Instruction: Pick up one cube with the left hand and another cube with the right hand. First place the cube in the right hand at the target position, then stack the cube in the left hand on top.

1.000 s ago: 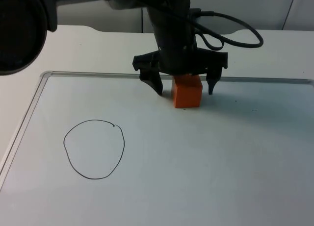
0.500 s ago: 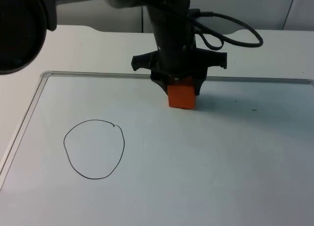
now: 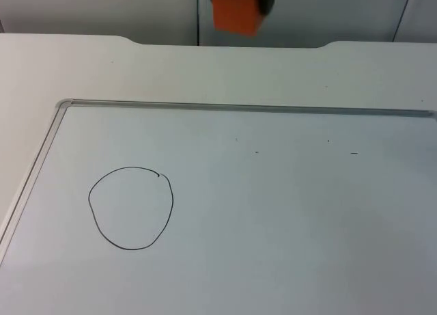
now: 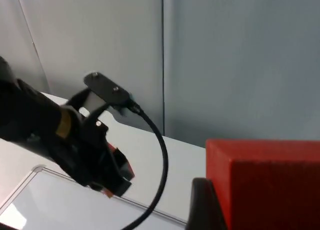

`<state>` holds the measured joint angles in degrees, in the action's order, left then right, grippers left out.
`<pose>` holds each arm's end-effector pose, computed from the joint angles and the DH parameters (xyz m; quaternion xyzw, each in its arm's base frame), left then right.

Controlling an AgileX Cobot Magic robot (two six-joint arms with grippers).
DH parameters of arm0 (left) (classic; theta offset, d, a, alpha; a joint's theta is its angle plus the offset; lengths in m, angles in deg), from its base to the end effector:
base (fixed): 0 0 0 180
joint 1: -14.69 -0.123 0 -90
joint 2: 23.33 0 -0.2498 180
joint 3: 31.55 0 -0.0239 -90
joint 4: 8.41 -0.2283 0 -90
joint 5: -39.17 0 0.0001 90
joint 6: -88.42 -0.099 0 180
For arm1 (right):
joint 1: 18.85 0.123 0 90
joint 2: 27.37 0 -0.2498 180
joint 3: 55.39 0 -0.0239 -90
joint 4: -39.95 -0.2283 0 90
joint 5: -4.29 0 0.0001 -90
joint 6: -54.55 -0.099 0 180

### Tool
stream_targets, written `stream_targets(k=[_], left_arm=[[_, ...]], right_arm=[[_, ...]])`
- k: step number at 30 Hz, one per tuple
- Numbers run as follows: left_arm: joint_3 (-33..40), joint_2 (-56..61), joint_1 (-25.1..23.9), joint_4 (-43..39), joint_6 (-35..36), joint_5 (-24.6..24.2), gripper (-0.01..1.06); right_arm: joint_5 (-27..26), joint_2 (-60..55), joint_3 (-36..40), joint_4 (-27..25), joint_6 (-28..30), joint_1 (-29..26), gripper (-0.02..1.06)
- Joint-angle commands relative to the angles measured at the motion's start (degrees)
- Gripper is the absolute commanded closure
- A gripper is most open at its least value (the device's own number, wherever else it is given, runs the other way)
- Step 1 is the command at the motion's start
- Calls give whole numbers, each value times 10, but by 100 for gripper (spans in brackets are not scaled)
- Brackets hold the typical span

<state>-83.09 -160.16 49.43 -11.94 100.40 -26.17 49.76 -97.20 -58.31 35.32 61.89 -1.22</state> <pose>0.3780 -0.2554 0.2503 0.1960 0.9468 -0.0726 0.2446 0.1945 0.0678 0.4314 -0.1721 0.8122 0.0894 0.5502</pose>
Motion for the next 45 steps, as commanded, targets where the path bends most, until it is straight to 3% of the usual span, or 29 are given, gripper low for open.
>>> stream_targets(k=[1, 7, 11, 12, 14, 16, 17, 21, 22, 24, 26, 31, 34, 41, 45], left_arm=[[-2, 56, 0, -24, -22, -29, 105], [-2, 126, -7, -28, -30, -26, 105], [43, 218, -10, -68, -1, 64, 105], [43, 218, -10, -68, -1, 64, 105], [115, 265, -10, -117, 46, 116, 105], [236, 326, -10, -150, 93, 185, 105], [236, 326, -10, -150, 93, 185, 105], [482, 456, -10, -172, 155, 329, 105], [482, 456, -10, -172, 155, 329, 105], [586, 525, -10, -170, 164, 351, 105], [649, 584, -10, -170, 166, 349, 105], [721, 664, -10, -170, 173, 326, 105], [782, 753, -10, -166, 184, 275, 105], [830, 856, -10, -161, 199, 189, 105], [846, 914, -10, -146, 201, 146, 105]], right_arm=[[-16, 3, -5, 0, 6, 2, 105], [-16, 3, -5, -1, 6, 2, 105], [-16, 3, -5, -1, 6, 2, 105], [-16, 3, -5, -1, 6, 2, 105], [-16, 3, -5, -1, 6, 2, 105], [-16, 3, -5, -1, 6, 2, 105], [-16, 3, -5, -1, 6, 2, 105], [-16, 3, -5, -2, 6, 2, 105], [-16, 3, -5, -2, 6, 2, 105], [-16, 2, -5, -8, 6, 2, 105], [-10, 1, -5, -34, 27, 2, 105], [4, -8, -5, -93, 68, 2, 105], [25, -34, -5, -149, 105, 2, 105], [46, -103, -5, -195, 140, 4, 105], [32, -173, -5, -195, 145, 52, 105]])
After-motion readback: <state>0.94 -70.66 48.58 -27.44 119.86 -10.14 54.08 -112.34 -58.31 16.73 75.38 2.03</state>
